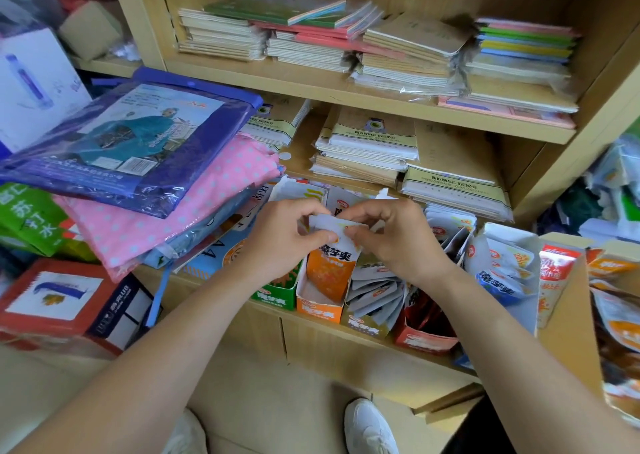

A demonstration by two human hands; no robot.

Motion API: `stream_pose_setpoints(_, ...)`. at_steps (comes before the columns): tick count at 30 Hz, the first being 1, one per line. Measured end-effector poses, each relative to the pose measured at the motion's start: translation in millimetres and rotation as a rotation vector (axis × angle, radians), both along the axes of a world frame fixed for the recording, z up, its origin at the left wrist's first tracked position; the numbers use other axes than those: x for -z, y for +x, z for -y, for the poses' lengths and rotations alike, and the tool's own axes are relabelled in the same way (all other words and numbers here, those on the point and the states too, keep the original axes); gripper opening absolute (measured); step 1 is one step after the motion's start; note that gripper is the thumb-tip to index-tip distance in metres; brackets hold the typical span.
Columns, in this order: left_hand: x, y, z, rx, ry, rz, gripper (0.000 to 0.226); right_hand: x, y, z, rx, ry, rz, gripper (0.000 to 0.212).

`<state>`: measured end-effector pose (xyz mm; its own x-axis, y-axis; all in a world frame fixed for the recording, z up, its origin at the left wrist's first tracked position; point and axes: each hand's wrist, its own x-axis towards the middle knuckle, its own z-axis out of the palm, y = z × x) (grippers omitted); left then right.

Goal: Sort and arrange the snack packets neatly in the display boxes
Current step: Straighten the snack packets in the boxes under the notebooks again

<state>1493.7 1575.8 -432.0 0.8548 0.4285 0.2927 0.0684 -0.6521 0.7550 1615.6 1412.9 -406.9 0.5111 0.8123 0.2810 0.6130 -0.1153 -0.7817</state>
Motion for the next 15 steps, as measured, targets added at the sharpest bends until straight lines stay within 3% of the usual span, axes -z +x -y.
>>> stream_pose_setpoints(4, 3, 7, -7, -0.103, 0.026, 0.156, 0.011, 3, 11, -3, 0.169, 0.088, 0.001, 0.020)
stream_pose_setpoints(7, 3, 11, -7, -0.218, 0.086, 0.208, 0.014, 1, 25, -4, 0.283, 0.010, 0.110, 0.035)
stream_pose_setpoints(10, 5, 16, -7, -0.203, 0.190, 0.161, 0.009, 4, 43, -13, 0.301, -0.133, 0.287, 0.042)
stream_pose_setpoints(15, 12, 22, -10, -0.156, 0.416, 0.030, 0.018, 20, 56, -32, 0.263, -0.245, 0.420, 0.010)
